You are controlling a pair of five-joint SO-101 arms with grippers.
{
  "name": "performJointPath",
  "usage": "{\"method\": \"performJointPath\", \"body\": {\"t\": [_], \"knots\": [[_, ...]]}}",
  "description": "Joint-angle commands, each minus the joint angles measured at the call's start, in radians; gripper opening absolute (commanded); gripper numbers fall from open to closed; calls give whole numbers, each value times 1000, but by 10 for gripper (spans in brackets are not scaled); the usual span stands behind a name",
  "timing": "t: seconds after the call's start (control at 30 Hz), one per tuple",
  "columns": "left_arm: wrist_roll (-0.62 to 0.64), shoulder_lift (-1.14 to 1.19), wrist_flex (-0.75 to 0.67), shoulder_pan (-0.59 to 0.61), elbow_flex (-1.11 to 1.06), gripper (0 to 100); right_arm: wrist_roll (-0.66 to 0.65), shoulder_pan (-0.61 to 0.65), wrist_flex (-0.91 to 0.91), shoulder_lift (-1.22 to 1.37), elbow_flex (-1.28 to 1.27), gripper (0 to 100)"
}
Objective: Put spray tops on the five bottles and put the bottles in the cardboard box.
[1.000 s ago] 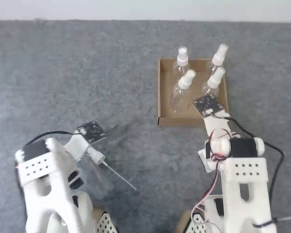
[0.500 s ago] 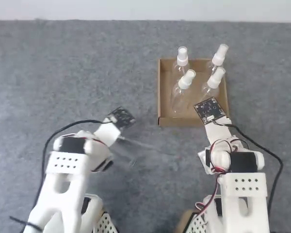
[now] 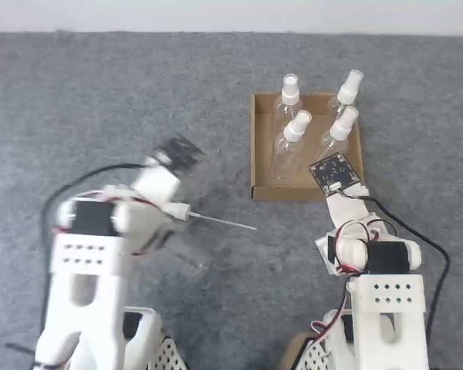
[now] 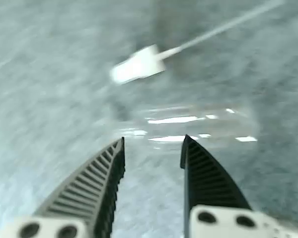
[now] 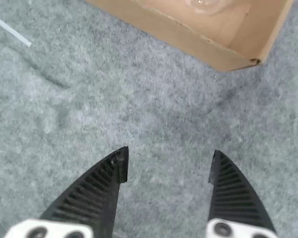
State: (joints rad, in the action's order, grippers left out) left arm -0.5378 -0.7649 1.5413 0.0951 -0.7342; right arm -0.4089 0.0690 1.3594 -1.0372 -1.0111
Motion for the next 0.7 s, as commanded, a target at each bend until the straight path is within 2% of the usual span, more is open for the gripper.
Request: {"method": "performJointPath", "body": {"t": [0.0, 0.2, 0.33, 0.5, 0.67], "knots": [[-84, 5, 23, 190, 99, 170, -74, 16, 50, -19, 110, 214], [-227, 5, -92, 493, 96, 171, -60, 205, 170, 27, 272, 217], [-327, 6, -126, 626, 93, 171, 6, 341, 179, 185, 362, 217], [-500, 6, -129, 740, -25, 171, 63, 429, 180, 348, 496, 217], [-586, -2, -130, 729, -219, 171, 71, 435, 180, 406, 578, 217]]}}
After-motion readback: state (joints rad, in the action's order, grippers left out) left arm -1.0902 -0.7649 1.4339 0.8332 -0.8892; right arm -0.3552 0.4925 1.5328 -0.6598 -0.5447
